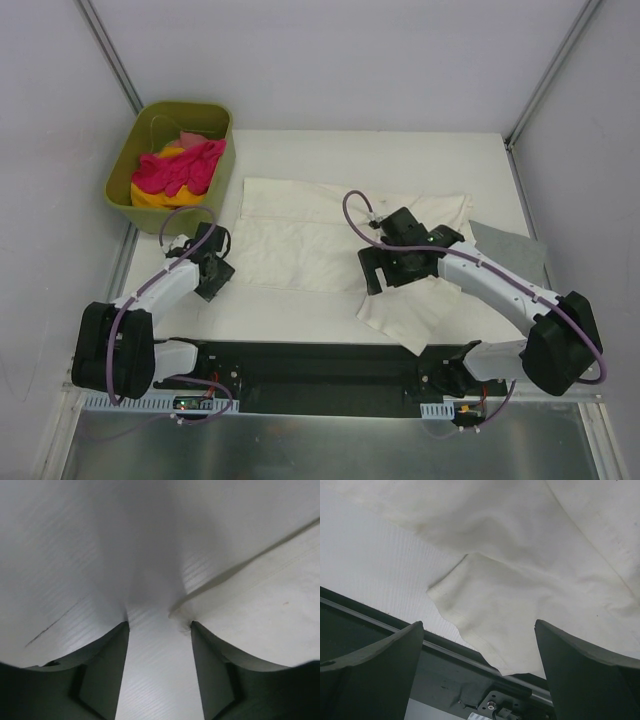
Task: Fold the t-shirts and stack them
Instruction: Fold the tshirt
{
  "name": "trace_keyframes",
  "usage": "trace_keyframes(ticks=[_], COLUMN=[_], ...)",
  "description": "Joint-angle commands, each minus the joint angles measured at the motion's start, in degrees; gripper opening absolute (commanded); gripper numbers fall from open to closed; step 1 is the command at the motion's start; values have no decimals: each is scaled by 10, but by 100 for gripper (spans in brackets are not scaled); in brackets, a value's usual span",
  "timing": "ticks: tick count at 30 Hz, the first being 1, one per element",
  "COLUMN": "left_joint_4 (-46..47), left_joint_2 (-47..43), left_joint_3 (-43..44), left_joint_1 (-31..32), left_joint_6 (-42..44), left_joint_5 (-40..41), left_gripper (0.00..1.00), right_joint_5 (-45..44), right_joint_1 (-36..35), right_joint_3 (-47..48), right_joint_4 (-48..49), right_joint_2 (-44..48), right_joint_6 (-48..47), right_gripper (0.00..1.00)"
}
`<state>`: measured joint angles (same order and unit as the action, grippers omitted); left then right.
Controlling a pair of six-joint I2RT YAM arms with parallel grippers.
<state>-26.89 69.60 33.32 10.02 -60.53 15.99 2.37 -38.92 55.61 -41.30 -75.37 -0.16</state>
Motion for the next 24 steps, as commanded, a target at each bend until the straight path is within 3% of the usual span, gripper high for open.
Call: trace_keyframes(ticks=[1, 2, 3, 6, 7, 14, 17, 19, 24], left_joint_4=[37, 39, 39, 42, 43, 45, 45, 44, 44], left_joint_2=[32, 36, 38, 41, 40, 28, 21, 19, 22], left_joint_3=[-4, -4, -5, -9, -9, -6, -2, 3, 10], left_joint_1=[-4, -4, -4, -4, -4, -4, -4, -4, -5], left_joint_6=[-11, -10, -8, -6, -6, 9, 20, 23, 28], left_joint_5=[-22, -25, -25, -25, -25, -16, -10, -12, -17], left_gripper=[45, 41, 30, 11, 0, 0, 0, 0, 0], right_joint_5=[-4, -3, 2, 5, 6, 37, 51, 58, 45], right_joint_1=[-12, -15, -18, -40, -53, -108, -121, -129, -136], right_joint_3=[1, -1, -2, -10, -14, -82, -124, -139, -174], right_joint_4=[-14, -19, -24, -54, -64, -117, -110, -99, -69], right_joint_2=[14, 15, 19, 31, 34, 30, 41, 46, 24], right_joint_6=[-6, -8, -12, -31, -31, 59, 111, 132, 179], right_gripper=[97, 97, 98, 99, 99, 87, 75, 60, 55])
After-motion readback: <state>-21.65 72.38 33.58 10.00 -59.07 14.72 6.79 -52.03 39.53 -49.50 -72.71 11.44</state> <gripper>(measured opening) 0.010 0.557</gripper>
